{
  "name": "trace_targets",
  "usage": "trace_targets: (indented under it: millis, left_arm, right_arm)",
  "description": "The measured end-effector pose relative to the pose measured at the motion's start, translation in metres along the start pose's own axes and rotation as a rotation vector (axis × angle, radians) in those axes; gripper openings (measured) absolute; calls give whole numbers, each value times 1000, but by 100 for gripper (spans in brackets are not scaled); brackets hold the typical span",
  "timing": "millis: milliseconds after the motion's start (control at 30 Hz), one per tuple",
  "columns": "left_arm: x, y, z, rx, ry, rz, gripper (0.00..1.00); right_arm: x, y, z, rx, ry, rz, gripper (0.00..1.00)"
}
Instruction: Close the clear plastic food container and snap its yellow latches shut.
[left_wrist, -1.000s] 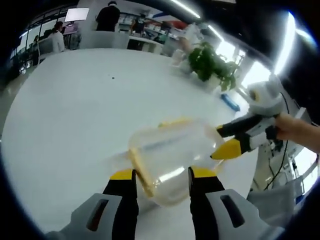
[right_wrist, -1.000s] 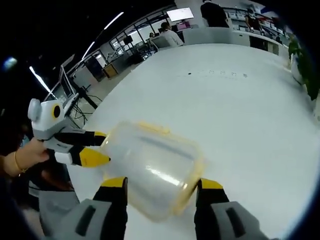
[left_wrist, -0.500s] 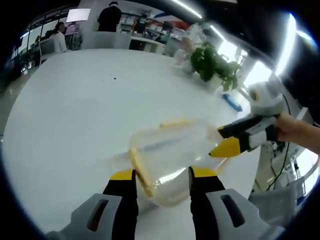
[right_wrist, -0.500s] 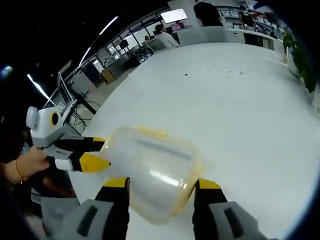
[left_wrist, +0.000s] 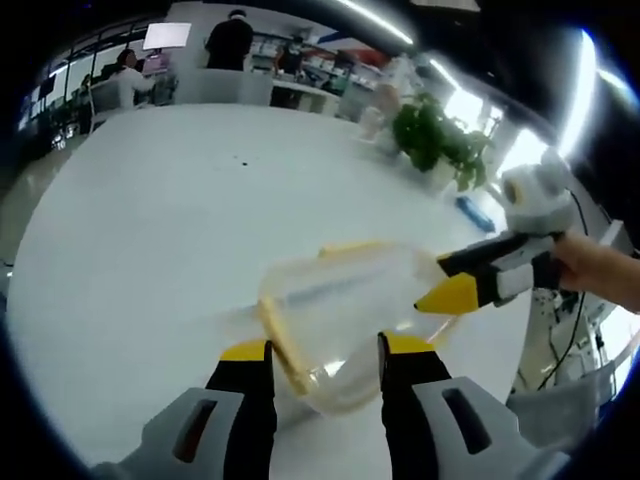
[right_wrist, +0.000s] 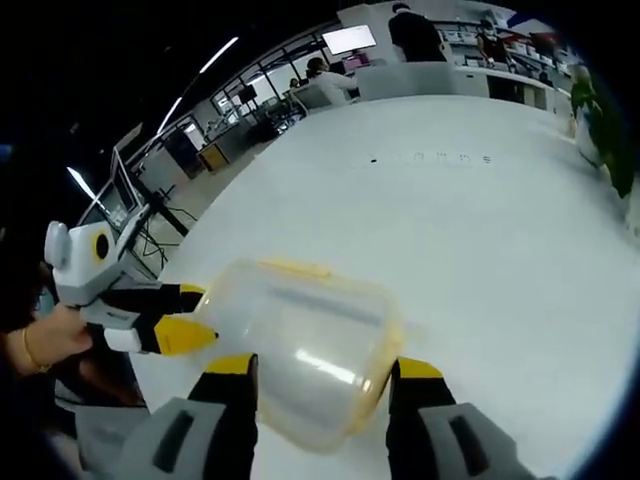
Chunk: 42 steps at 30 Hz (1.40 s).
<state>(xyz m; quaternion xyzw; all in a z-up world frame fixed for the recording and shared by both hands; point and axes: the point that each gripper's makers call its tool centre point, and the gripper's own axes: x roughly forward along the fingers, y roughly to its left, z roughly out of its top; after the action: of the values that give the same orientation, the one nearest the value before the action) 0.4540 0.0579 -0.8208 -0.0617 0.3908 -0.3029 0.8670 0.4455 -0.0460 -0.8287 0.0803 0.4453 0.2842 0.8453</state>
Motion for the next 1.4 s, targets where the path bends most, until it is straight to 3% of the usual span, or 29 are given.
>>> trace_targets:
  millis: [467,633,967,1400]
  left_arm:
    - [8,31,25,0,-51,28,38]
    - [14,42,37,-1,-45,38,38]
    - [17,54,46,-17,-90,51,38]
    - [21,60,52,-19,-115,49,39]
  right_arm:
    - [25,0,29,12,-49,-17,50]
    - [33,-3,41,17,-57,-24,50]
    - [45,-8,59,2,-72,-10,50]
    - [49,-10,66,-1,-113,-5,50]
